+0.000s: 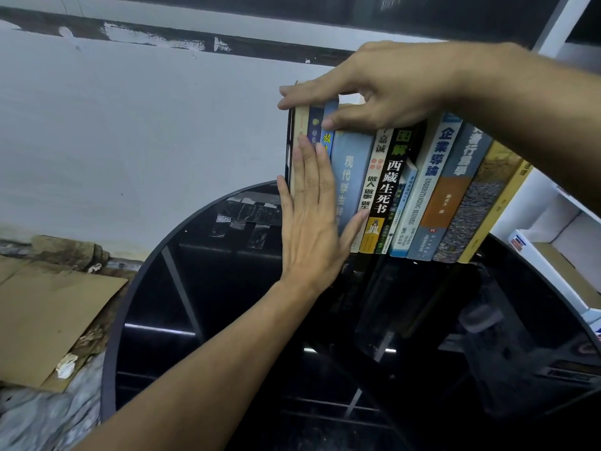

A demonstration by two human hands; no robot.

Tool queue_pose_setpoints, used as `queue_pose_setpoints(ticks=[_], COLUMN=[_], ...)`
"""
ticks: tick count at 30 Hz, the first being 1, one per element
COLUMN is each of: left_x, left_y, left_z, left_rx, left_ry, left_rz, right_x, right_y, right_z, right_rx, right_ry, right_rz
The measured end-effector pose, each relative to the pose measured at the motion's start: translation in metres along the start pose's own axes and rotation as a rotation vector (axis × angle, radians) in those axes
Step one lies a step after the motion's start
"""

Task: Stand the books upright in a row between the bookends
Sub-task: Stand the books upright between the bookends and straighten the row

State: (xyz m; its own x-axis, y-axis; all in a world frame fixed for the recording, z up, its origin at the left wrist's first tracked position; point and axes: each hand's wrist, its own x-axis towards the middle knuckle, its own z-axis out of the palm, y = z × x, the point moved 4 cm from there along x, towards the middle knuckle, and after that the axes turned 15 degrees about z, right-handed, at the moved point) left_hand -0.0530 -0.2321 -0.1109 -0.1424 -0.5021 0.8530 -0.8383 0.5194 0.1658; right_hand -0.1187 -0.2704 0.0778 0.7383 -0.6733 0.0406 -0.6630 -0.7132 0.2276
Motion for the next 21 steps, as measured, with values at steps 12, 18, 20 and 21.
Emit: queue_pose_setpoints(ticks=[12,18,20,21], left_x=[-0.0019,-0.0021,-0.0023,-0.0024], left_y=[0.0001,0.0009,0.0,-0.0001], left_z=[0.0099,0.0105,0.0103,0.0104], left_rx=[0.138,0.124,0.125,0.126], left_ry=[-0.075,-0.081,-0.084,-0.086], left_rz=[-0.008,-0.005,-0.004,-0.004], right_x=[-0.0009,0.0001,0.0004,0.0008], right_y=[-0.0032,-0.0019,-0.0016,-0.0017], right_z=[-0.0016,-0.0016,-0.0013,-0.0013], right_rx=[-0.006,0.015,0.021,0.022], right_ry=[-0.006,0.006,0.013,0.016], right_rz=[-0.012,-0.003,-0.001,0.0])
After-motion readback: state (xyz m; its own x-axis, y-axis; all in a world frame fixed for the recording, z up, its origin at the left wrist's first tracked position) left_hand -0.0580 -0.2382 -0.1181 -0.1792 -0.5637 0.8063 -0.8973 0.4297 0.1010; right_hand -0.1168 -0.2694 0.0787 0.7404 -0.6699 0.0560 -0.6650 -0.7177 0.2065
